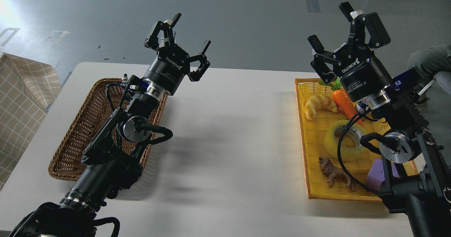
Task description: Place and transfer tape with both arms
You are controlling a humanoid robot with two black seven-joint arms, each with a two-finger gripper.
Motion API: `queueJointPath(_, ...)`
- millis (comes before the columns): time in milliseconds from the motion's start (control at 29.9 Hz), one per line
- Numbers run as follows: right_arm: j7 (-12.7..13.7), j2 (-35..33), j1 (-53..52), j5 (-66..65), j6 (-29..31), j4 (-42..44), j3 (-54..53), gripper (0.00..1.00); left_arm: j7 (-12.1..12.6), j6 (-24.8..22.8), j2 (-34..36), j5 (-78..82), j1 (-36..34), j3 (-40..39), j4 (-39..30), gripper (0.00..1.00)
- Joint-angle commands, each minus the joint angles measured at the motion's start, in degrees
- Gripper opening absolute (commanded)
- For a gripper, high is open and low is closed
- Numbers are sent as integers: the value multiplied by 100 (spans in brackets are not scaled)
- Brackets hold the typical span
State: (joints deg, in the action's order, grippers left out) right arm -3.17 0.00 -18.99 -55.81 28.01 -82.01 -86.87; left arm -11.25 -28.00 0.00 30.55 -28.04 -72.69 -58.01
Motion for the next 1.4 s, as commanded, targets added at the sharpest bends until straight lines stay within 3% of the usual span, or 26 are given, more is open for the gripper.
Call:
queueJointPath(0, 0, 0, 1, 8, -1, -26, 12, 100, 0, 0, 0, 3, 0, 0, 0, 98)
queueJointPath(267, -52, -122, 124, -18, -277, -167, -15, 100, 0, 0, 0, 3, 79, 0, -61, 98)
queueJointPath(468, -44, -676, 115, -518, -463, -175, 29, 100, 0, 0, 0, 3, 106, 0, -131, 98)
queueJointPath(702, -61, -1405, 80, -2501, -489, -167, 38, 100, 0, 0, 0, 3, 115, 0, -149, 98)
queueJointPath(836, -96, -1555, 124, -2866, -454, -368, 38, 100, -9, 0, 0, 3, 132, -17, -254, 98)
queueJointPath(902, -253, -1897, 133, -2831, -463, -518, 21, 100, -9, 0, 0, 3, 150, -17, -307, 98)
queueJointPath(1036, -719, -1942, 142, -2831, -401, -703, -32, 100, -9, 0, 0, 3, 167, -9, -316, 98)
queueJointPath(1103, -1175, -1924, 168, -2822, -410, -834, -224, 100, -9, 0, 0, 3, 176, -9, -377, 98)
queueJointPath(1170, -1335, -1951, 220, -2830, -401, -940, -531, 100, 0, 0, 0, 3, 194, -9, -465, 98)
queueJointPath(1370, -1336, -2381, 238, -2883, -428, -852, -762, 100, 8, 0, 0, 12, 255, -9, -545, 98)
